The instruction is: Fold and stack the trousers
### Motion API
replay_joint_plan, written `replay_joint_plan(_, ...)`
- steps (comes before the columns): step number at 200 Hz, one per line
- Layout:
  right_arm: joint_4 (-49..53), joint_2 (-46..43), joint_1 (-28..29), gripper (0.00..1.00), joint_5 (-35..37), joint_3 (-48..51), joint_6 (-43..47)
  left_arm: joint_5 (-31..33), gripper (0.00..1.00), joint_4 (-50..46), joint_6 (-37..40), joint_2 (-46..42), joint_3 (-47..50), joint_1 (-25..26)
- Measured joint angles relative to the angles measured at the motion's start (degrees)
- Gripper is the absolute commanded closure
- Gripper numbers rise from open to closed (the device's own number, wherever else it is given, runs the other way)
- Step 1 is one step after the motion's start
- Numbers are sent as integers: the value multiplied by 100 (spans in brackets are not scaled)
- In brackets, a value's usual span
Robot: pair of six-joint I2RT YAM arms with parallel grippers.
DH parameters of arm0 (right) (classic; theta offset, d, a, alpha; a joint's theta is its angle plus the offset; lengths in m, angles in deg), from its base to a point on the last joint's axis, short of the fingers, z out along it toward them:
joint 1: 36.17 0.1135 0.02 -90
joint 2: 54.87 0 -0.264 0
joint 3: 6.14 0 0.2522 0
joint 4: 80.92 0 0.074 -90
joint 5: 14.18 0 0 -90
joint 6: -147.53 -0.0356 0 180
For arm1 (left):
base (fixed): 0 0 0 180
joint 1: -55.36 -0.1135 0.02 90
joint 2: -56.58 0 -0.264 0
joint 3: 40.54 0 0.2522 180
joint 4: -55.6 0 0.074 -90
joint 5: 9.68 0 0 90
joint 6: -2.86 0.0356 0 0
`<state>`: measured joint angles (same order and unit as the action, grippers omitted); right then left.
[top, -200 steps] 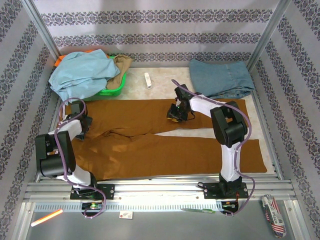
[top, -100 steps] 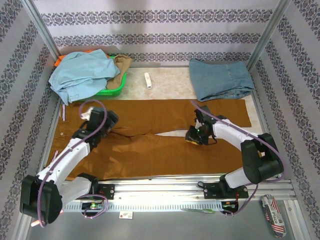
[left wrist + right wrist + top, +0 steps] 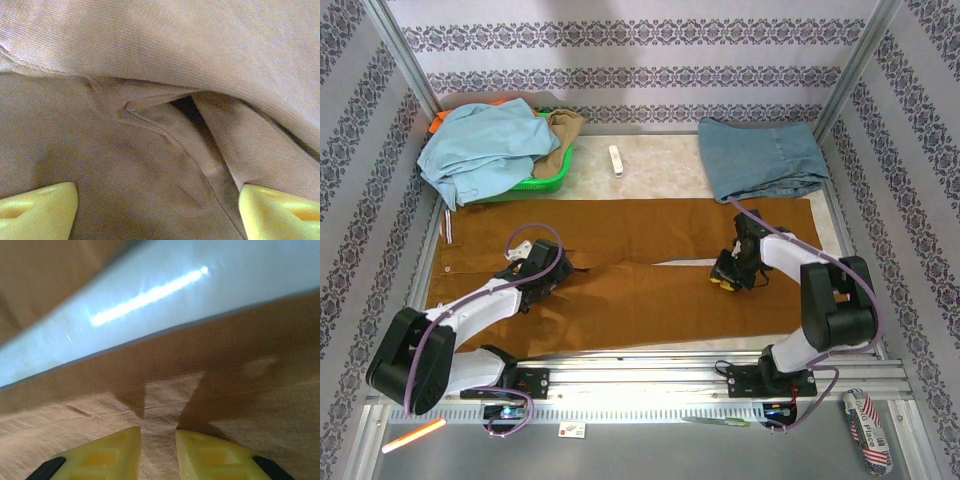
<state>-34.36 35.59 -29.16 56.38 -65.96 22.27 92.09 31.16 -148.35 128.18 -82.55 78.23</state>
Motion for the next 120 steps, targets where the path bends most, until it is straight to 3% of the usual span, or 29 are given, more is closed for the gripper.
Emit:
replay_joint_plan(49,-24,411,-234,72,-92,-455,116,35,15,48,-31,415,-339,0)
replay_joint_plan(90,-4,-17,-304,69,-111,-479,212,295,13,-588,127,-459,-765,-57)
replay_joint_plan(106,-20,-525,-221,68,-125,-470,227,299,13,-1036,166,-922,-1008,-367)
replay_joint_plan(120,-83,-953,-94,67,-168,-417,234,160,11,-1460,162,-1220,-1176,-986)
